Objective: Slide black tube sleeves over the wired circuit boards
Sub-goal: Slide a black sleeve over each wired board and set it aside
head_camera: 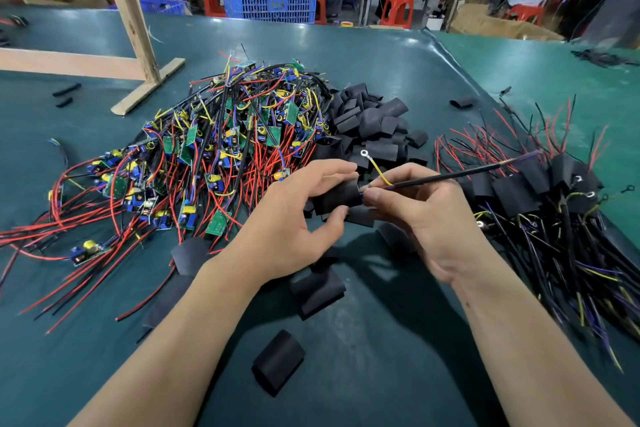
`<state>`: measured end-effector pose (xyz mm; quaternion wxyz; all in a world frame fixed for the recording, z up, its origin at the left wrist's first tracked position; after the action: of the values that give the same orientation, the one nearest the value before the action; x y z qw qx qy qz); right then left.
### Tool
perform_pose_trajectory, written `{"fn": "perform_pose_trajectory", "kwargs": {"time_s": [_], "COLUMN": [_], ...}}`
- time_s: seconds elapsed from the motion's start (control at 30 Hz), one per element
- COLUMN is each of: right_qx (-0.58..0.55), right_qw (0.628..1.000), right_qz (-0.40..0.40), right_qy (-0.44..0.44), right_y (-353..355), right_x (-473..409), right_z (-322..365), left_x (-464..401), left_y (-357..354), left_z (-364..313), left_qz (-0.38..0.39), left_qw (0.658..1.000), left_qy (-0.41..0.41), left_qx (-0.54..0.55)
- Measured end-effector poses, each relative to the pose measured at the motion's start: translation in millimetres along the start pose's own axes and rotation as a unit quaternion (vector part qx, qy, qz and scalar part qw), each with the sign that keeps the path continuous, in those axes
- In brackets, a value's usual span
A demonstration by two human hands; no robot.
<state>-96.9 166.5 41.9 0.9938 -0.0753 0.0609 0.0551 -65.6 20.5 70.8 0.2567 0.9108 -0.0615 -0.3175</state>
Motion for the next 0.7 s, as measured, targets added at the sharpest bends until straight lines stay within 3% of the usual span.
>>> {"fn": "perform_pose_trajectory", "kwargs": {"time_s": [0.33,0.53,0.7], "right_qx": [-0.060,-0.130,-0.149], "right_qw": [0.996,0.988,0.984], "right_qz": [0.006,-0.036,-0.031], "right_qy": [-0.063,-0.070,-0.093], "right_y": [-9,3,0], "right_x": [1,0,1], "right_z": [-18,-14,-19], "left_x": [-1,-1,-1], "left_y": [-5,21,21], "left_z": [-2,7,5], "left_qz": [0.009,-0.054,-0.060], "left_qw": [1.000,0.995,0.995], "left_qy": [-0.004,0.004,0.002], "left_qx": [-0.010,-0.087,-0.081]}}
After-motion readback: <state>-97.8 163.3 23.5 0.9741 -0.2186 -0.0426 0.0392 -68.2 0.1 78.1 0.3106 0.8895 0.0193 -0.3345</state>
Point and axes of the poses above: each hand's wrist, its own x-axis away from the middle knuckle, its own y-axis out of the back of the hand, z = x × y, the point moved 10 cm from there along -x, towards the middle knuckle, and after that the axes turned 3 degrees about -x, right-handed, at the moved point
